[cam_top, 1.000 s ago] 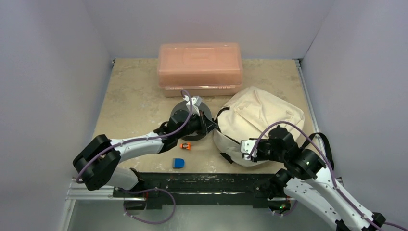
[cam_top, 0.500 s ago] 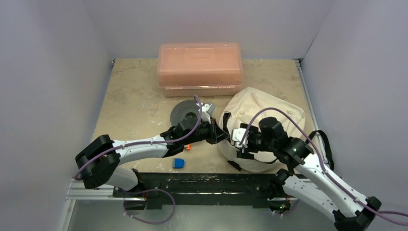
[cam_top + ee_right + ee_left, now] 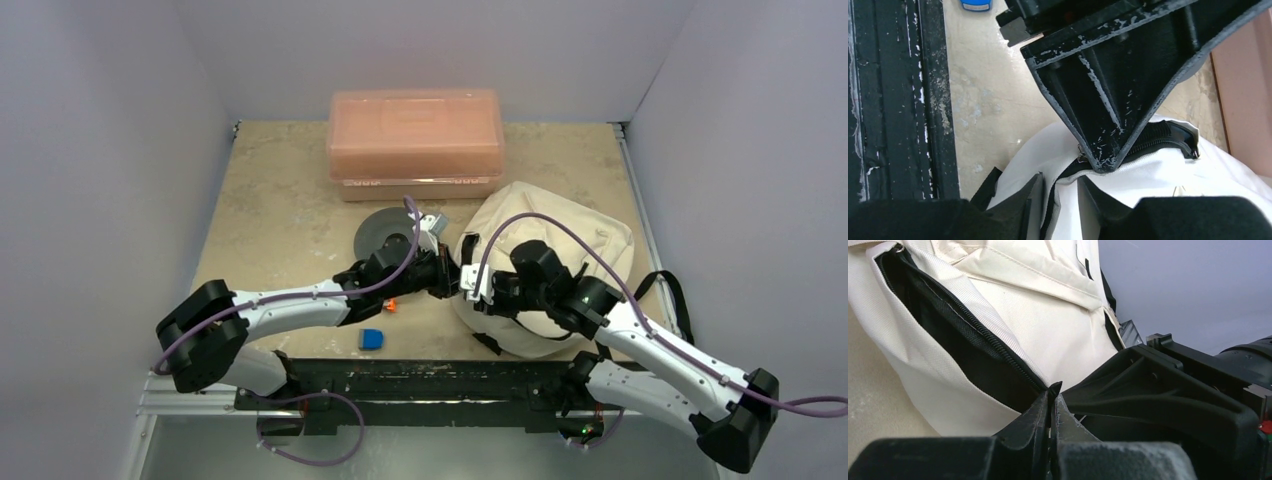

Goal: Pack the student bag
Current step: Zip the student bag at the center of the board.

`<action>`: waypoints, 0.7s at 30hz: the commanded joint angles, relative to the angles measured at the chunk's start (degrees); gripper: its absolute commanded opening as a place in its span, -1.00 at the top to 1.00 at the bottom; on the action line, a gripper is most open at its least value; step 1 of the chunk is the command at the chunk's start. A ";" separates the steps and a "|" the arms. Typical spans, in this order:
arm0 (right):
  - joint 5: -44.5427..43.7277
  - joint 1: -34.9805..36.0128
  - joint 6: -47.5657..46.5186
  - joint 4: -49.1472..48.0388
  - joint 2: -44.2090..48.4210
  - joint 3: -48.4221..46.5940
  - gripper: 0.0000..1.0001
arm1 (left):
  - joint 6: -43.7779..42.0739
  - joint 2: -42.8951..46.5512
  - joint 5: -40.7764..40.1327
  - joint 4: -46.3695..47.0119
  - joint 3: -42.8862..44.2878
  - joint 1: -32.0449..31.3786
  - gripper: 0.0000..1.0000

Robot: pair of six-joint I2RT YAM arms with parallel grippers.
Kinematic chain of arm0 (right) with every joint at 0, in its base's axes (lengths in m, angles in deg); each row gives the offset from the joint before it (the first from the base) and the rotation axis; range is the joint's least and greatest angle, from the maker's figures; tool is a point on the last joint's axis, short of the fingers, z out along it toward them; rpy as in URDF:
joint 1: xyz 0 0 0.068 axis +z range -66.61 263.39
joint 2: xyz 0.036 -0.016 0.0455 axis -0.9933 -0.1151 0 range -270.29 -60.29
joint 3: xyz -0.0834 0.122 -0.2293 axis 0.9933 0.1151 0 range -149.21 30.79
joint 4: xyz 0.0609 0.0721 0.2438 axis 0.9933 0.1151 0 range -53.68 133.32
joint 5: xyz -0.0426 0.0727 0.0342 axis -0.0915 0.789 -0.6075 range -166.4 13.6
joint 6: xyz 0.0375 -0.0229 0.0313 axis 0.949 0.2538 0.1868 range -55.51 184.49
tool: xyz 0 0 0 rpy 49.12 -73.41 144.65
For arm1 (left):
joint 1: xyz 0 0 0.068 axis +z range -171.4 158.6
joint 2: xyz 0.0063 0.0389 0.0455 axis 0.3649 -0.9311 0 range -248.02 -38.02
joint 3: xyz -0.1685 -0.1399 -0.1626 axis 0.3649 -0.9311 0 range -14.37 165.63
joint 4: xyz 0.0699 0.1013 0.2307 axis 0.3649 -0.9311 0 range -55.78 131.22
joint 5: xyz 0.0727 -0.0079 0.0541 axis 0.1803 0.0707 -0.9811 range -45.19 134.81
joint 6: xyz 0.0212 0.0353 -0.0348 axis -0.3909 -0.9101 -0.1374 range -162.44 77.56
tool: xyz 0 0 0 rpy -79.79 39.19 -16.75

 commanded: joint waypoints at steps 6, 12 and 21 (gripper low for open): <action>1.93 2.22 -5.47 10.90 2.19 -2.75 1.00 | 0.39 3.32 -3.38 -2.17 1.59 7.61 1.00; 5.38 3.04 -9.96 14.52 7.79 -0.96 1.00 | -3.26 -2.02 -2.85 -5.00 6.06 13.11 1.00; 1.07 3.13 -18.15 22.39 13.78 -0.04 1.00 | -10.06 -17.06 2.36 -5.88 21.11 14.98 1.00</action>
